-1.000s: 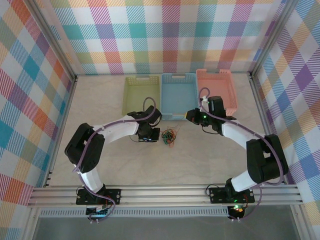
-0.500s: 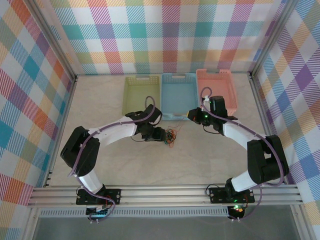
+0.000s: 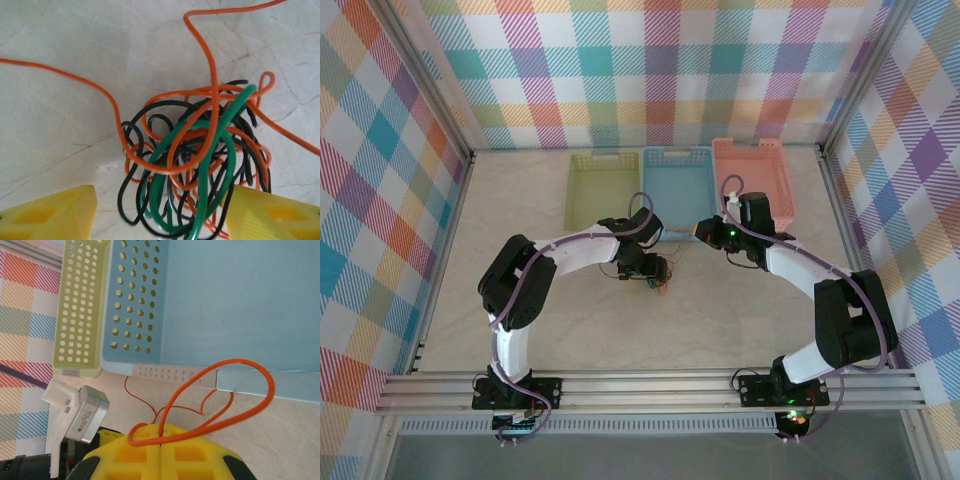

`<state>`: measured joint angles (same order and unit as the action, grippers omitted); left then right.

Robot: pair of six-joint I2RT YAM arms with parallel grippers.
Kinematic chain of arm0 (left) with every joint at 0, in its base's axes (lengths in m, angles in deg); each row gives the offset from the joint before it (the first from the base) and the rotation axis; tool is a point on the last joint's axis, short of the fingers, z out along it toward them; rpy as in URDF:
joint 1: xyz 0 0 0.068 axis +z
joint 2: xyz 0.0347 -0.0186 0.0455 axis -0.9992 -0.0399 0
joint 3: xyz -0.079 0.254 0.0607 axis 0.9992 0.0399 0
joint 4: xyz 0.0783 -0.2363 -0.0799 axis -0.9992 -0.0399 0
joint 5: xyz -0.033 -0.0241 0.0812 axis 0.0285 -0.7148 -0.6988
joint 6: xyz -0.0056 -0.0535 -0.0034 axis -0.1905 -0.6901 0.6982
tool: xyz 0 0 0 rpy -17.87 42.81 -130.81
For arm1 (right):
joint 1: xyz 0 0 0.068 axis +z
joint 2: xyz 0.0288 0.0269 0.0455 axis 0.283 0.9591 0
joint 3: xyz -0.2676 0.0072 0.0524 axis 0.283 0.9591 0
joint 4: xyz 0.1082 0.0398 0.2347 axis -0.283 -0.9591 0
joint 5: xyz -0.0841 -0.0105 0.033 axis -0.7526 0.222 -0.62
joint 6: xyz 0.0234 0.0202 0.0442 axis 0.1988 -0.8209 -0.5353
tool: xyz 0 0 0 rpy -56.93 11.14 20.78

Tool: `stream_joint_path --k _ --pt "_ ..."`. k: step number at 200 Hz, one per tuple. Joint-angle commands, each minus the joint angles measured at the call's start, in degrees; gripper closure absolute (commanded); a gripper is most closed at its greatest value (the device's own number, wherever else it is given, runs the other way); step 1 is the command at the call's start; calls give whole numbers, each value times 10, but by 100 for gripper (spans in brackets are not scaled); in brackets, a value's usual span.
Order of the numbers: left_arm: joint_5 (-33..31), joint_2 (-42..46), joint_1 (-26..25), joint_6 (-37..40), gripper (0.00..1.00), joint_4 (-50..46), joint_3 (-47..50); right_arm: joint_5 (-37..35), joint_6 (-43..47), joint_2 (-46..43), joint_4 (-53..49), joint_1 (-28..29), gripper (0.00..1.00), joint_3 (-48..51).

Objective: Untangle the cables

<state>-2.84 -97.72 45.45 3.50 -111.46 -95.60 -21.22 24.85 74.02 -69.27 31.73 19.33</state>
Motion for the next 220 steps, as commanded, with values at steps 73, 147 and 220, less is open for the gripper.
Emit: stream_joint_path --k 73,147,220 --pt "-42 6 10 18 100 -44 -4 3 -5 -8 14 -3 100 11" --pt "-65 115 70 38 100 -59 89 -59 -10 -46 4 -25 100 35" --pt "-71 187 117 34 100 -56 151 -120 -22 -76 -9 -44 100 57"
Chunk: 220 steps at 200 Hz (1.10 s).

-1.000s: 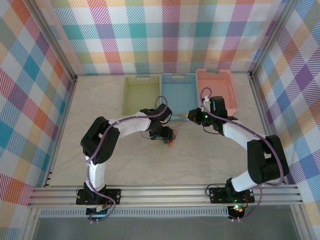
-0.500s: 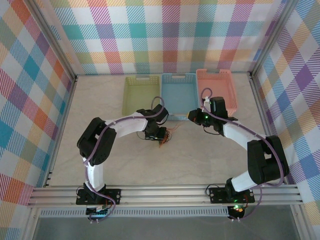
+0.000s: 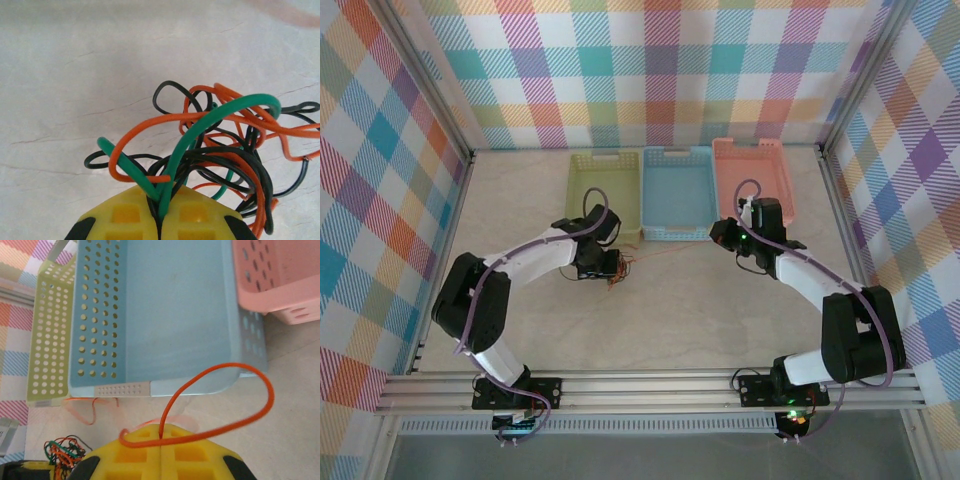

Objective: Untangle the cables

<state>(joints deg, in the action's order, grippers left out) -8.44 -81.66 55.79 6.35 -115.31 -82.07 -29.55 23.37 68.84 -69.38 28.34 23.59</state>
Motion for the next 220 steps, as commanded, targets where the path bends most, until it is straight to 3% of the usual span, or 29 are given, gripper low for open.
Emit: stream_joint_path --k 1,155,220 --pt "-16 27 14 5 100 -17 16 -37 -7 -24 -9 -10 100 15" --pt "-37 96 71 -13 100 1 87 -156 -12 -73 -56 -21 100 35" --pt "-41 159 120 -32 100 17 126 -200 -29 -101 -61 -30 100 53"
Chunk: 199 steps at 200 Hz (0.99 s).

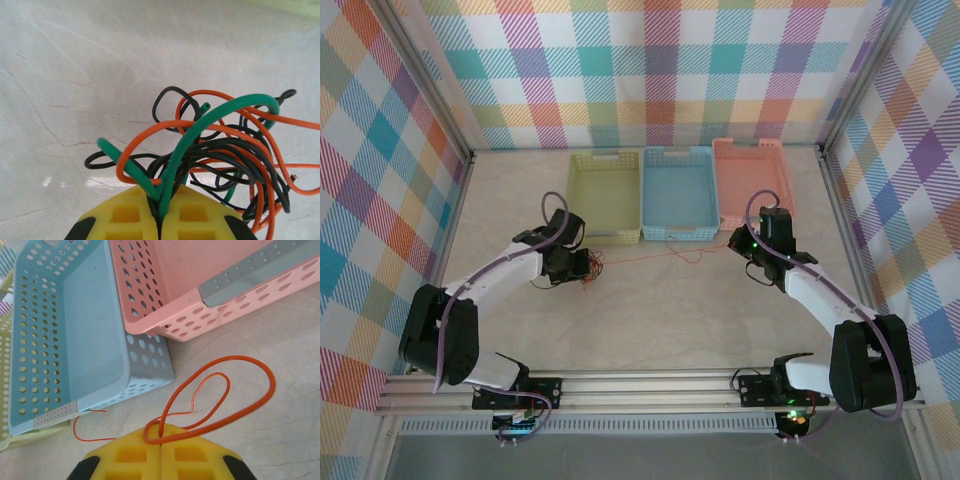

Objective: Untangle the cables

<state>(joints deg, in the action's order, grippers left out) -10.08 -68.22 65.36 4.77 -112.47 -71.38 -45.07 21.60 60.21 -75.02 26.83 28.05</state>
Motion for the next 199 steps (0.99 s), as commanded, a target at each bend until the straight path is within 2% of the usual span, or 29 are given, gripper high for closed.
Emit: stream_joint_path --k 1,108,151,199 --pt "-24 25 25 -16 100 -11 20 -45 -11 -14 -5 -15 100 9" --pt "-24 79 77 -31 100 4 54 -102 -30 -41 -18 -23 100 22" --pt "23 71 77 -26 100 22 56 -75 -21 -38 -2 -23 100 23" --pt "65 58 61 -27 100 36 51 -8 0 -50 24 -22 100 21"
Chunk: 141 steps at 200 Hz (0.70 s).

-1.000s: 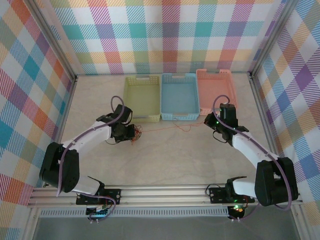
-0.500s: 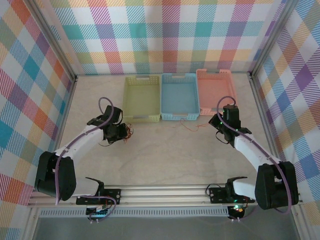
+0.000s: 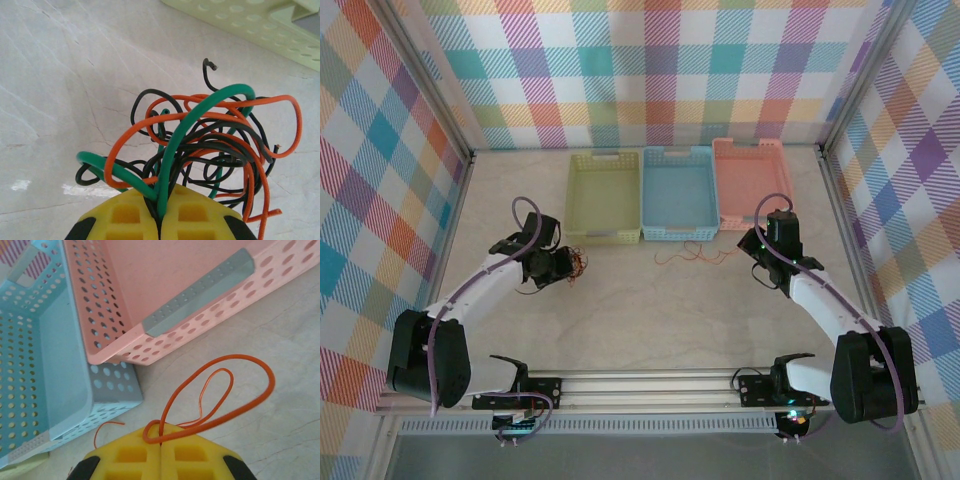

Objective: Untangle the cables

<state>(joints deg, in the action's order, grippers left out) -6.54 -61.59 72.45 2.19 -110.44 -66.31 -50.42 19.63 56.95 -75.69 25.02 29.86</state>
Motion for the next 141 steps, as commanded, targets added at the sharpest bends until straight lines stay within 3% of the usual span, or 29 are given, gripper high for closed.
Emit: stream_joint_path --k 1,53,114,141 --pt "30 -8 -10 -2 100 16 0 47 20 -18 31 -4 100 2" --pt "48 -30 -44 -8 100 14 -30 127 29 -88 62 -1 100 1" --pt "86 -53 -82 -2 100 -27 -88 224 59 -139 -15 13 100 -98" --pt "70 -56 -99 -2 100 -28 -89 264 74 -137 -40 27 100 -158"
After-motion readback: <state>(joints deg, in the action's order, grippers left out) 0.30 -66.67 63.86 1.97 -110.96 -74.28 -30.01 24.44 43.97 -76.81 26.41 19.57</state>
